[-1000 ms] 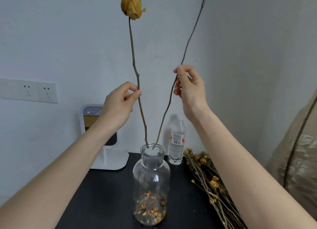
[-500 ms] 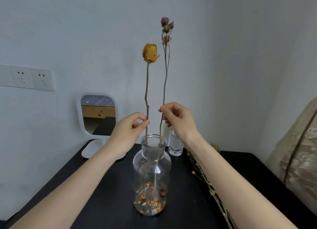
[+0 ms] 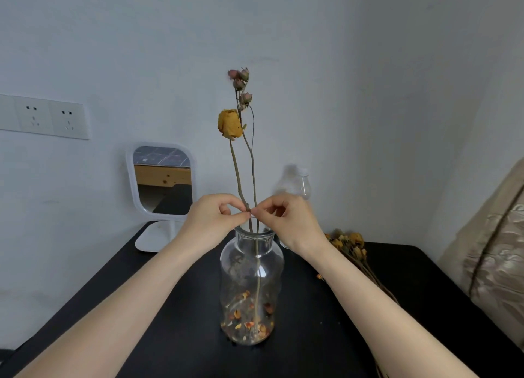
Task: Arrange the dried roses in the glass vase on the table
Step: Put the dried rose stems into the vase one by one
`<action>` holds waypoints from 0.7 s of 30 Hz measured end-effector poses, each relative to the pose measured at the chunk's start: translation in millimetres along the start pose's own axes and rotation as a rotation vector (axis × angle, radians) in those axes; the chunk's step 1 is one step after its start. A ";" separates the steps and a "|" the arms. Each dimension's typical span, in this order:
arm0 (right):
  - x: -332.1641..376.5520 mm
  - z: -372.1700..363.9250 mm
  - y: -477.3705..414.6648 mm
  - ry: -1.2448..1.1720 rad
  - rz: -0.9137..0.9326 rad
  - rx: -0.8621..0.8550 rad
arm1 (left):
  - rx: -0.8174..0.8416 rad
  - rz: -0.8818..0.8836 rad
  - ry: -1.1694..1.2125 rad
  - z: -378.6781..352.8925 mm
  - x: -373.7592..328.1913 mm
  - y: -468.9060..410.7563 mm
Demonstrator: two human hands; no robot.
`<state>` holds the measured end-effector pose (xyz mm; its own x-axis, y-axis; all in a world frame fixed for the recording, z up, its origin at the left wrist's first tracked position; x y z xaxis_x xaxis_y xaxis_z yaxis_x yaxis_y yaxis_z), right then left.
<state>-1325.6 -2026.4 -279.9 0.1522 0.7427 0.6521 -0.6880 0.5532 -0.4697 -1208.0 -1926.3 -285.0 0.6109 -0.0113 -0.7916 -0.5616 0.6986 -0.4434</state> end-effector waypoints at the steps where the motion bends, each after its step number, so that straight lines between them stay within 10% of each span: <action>1: 0.0 -0.2 0.5 0.009 -0.002 -0.006 | -0.007 0.000 -0.006 0.4 -0.7 -0.3; 21: -18.5 20.1 22.2 -0.088 -0.051 -0.105 | -0.157 -0.120 0.132 -16.6 -33.4 71.1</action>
<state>-1358.0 -2035.5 -290.5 0.1192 0.6796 0.7239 -0.6020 0.6292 -0.4916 -1277.6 -1888.2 -297.1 0.6055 -0.1883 -0.7732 -0.5756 0.5672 -0.5889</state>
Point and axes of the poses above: each hand's wrist, its own y-axis away from the middle knuckle, its own z-axis out of the back of the hand, x = y × z, the point moved 2 cm from there along -y, towards the middle knuckle, and after that the axes turned 5 degrees about y, right-handed, at the moved point
